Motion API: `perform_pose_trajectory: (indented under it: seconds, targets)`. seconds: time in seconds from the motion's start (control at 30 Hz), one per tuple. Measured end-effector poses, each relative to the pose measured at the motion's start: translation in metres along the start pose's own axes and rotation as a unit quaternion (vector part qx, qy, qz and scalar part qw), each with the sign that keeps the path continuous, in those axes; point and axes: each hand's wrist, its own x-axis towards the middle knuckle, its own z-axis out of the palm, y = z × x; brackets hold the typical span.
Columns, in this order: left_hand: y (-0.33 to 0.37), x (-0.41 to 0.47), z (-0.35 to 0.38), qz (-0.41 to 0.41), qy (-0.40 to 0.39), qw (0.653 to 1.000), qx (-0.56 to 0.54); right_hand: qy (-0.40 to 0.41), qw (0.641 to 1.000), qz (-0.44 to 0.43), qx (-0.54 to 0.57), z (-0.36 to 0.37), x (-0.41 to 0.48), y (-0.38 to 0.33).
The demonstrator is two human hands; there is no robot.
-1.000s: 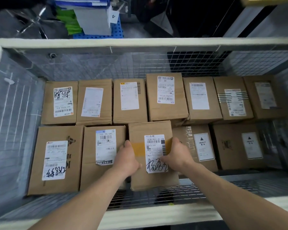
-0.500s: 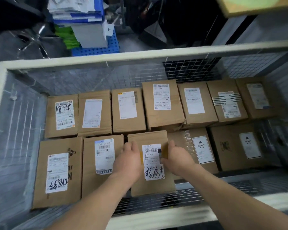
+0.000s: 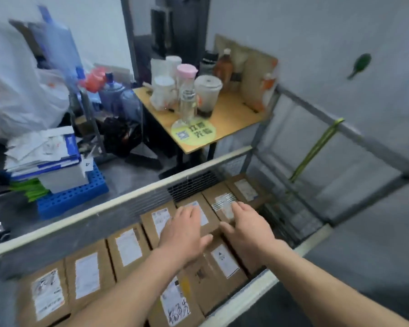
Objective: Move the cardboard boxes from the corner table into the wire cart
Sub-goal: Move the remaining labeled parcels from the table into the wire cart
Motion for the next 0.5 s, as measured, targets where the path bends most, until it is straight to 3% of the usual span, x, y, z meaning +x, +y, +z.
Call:
perform_pose_trajectory:
  seconds: [0.23, 0.5]
  targets:
    - [0.132, 0.011, -0.094, 0.176, 0.042, 0.983, 0.043, 0.111, 0.986, 0.121, -0.001, -0.127, -0.090, 0.067]
    - [0.292, -0.029, -0.120, 0.321, 0.055, 0.945, 0.032, 0.190, 0.948, 0.255, 0.003, -0.219, -0.227, 0.146]
